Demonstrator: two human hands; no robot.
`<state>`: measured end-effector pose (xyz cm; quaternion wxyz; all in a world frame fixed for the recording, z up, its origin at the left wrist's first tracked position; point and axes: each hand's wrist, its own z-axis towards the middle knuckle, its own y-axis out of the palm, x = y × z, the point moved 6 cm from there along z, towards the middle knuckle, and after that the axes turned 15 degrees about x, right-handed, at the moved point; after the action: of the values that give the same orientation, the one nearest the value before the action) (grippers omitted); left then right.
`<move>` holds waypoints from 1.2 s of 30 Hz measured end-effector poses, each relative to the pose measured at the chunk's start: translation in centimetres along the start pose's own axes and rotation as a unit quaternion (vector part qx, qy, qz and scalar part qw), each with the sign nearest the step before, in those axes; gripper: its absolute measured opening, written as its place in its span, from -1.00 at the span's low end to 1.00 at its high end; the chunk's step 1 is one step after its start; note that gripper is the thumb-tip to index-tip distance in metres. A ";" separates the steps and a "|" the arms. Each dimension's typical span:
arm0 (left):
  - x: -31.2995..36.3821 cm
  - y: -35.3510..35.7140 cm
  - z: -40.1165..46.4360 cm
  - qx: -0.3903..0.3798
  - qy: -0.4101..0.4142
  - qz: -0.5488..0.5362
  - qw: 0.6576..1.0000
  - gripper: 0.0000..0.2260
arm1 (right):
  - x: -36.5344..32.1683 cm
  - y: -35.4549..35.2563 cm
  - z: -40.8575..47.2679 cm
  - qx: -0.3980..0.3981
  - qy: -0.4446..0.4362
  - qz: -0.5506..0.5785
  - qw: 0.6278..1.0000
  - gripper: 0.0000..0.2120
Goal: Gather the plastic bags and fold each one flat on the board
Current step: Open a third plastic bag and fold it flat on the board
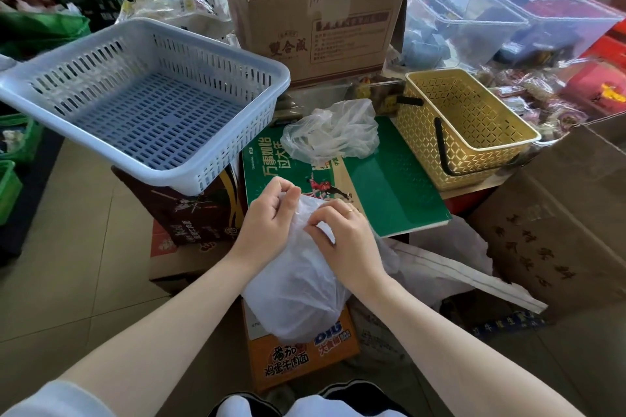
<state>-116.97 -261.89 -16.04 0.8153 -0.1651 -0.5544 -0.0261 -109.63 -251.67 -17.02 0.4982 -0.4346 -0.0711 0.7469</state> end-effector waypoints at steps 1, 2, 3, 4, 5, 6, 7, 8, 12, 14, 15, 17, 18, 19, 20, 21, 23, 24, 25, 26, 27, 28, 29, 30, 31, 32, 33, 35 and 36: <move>0.1 -0.2 0.0 0.002 0.006 0.002 1.000 -0.81 | 0.1 0.0 0.0 0.000 0.009 -0.001 1.000 -0.80; 0.2 -0.4 0.0 0.009 0.019 0.010 1.000 -0.80 | 0.3 -0.1 -0.1 -0.001 0.027 0.009 1.000 -0.82; 0.4 -0.8 0.0 0.022 0.039 0.025 0.999 -0.77 | 0.6 -0.2 -0.3 -0.003 0.051 0.029 0.998 -0.85; 0.5 -1.2 0.1 0.035 0.062 0.046 0.996 -0.73 | 0.8 -0.2 -0.4 -0.009 0.068 0.049 0.996 -0.87; 0.6 -1.7 0.2 0.044 0.080 0.070 0.993 -0.66 | 0.7 -0.3 -0.5 -0.012 0.076 0.065 0.995 -0.88; 0.5 -2.1 0.4 0.048 0.093 0.092 0.990 -0.60 | 0.5 -0.4 -0.6 -0.014 0.077 0.079 0.994 -0.87; 0.5 -2.4 0.5 0.049 0.100 0.108 0.988 -0.54 | 0.2 -0.6 -0.7 -0.012 0.079 0.092 0.993 -0.86; 0.4 -2.6 0.7 0.049 0.103 0.114 0.987 -0.49 | 0.1 -0.7 -0.7 -0.014 0.085 0.107 0.991 -0.86; -0.4 -3.0 0.9 0.025 0.103 0.060 0.993 -0.43 | 1.2 -0.1 -0.4 -0.116 0.145 0.112 0.976 -0.85; -0.6 -3.1 0.8 0.020 0.079 0.025 0.996 -0.51 | 2.2 0.3 -1.0 -0.221 0.149 0.082 0.960 -0.66; -0.6 -3.3 0.8 0.023 0.069 0.020 0.997 -0.57 | 2.7 0.3 -1.5 -0.259 0.161 0.079 0.949 -0.62; -0.6 -3.5 0.7 0.033 0.056 0.022 0.998 -0.65 | 4.2 -0.2 -2.2 -0.276 0.210 0.095 0.933 -0.57; -0.6 -3.6 0.6 0.040 0.044 0.019 0.998 -0.68 | 5.0 -0.5 -2.4 -0.259 0.235 0.116 0.930 -0.56; -0.6 -3.6 0.6 0.046 0.023 0.010 0.999 -0.71 | 5.6 -0.9 -2.4 -0.232 0.254 0.144 0.928 -0.54; -0.7 -3.5 0.5 0.047 -0.002 -0.004 0.999 -0.73 | 6.1 -1.2 -2.4 -0.207 0.279 0.175 0.921 -0.55; -0.9 -3.3 0.5 0.043 -0.027 -0.020 0.999 -0.74 | 6.6 -1.2 -2.5 -0.198 0.303 0.200 0.910 -0.61; -1.0 -2.9 0.6 0.030 -0.065 -0.045 0.996 -0.73 | 6.6 -0.9 -2.9 -0.240 0.328 0.234 0.883 -0.76; -1.1 -2.9 0.7 0.025 -0.074 -0.053 0.995 -0.73 | 6.5 -0.6 -3.3 -0.273 0.341 0.245 0.865 -0.75; -1.2 -2.9 0.8 0.025 -0.078 -0.058 0.995 -0.72 | 6.2 -0.4 -3.8 -0.303 0.355 0.248 0.849 -0.71; -1.2 -3.0 1.0 0.031 -0.080 -0.055 0.995 -0.72 | 6.2 -0.4 -4.1 -0.322 0.363 0.240 0.841 -0.67; -1.4 -3.2 1.1 0.041 -0.081 -0.048 0.995 -0.72 | 5.9 -0.6 -4.1 -0.330 0.358 0.228 0.843 -0.67; -1.6 -3.5 1.2 0.055 -0.081 -0.035 0.995 -0.72 | 6.0 -0.8 -3.8 -0.329 0.344 0.206 0.855 -0.70; -1.9 -3.7 1.3 0.072 -0.080 -0.016 0.994 -0.72 | 6.4 -1.1 -3.5 -0.327 0.321 0.179 0.870 -0.71; -2.3 -4.0 1.4 0.091 -0.080 0.011 0.993 -0.72 | 6.9 -1.5 -3.1 -0.323 0.293 0.144 0.888 -0.70; -2.9 -4.4 1.3 0.109 -0.078 0.045 0.990 -0.72 | 7.5 -2.1 -2.8 -0.315 0.265 0.105 0.905 -0.67; -3.6 -4.8 1.3 0.122 -0.076 0.088 0.986 -0.72 | 8.2 -2.7 -2.4 -0.303 0.244 0.068 0.919 -0.65; -4.3 -5.1 1.2 0.125 -0.073 0.144 0.979 -0.73 | 9.0 -3.5 -2.2 -0.289 0.234 0.043 0.927 -0.63; -5.5 -4.7 0.7 0.086 -0.059 0.285 0.953 -0.82 | 10.2 -4.6 -2.0 -0.276 0.234 0.016 0.932 -0.64; -5.4 -3.8 0.3 0.054 -0.036 0.340 0.938 -0.88 | 10.5 -4.9 -1.9 -0.283 0.232 0.006 0.931 -0.65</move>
<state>-120.14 -266.15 -19.95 0.7626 -0.3004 -0.4947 0.2891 -106.20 -241.38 -21.61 0.3528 -0.7189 -0.1590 0.5775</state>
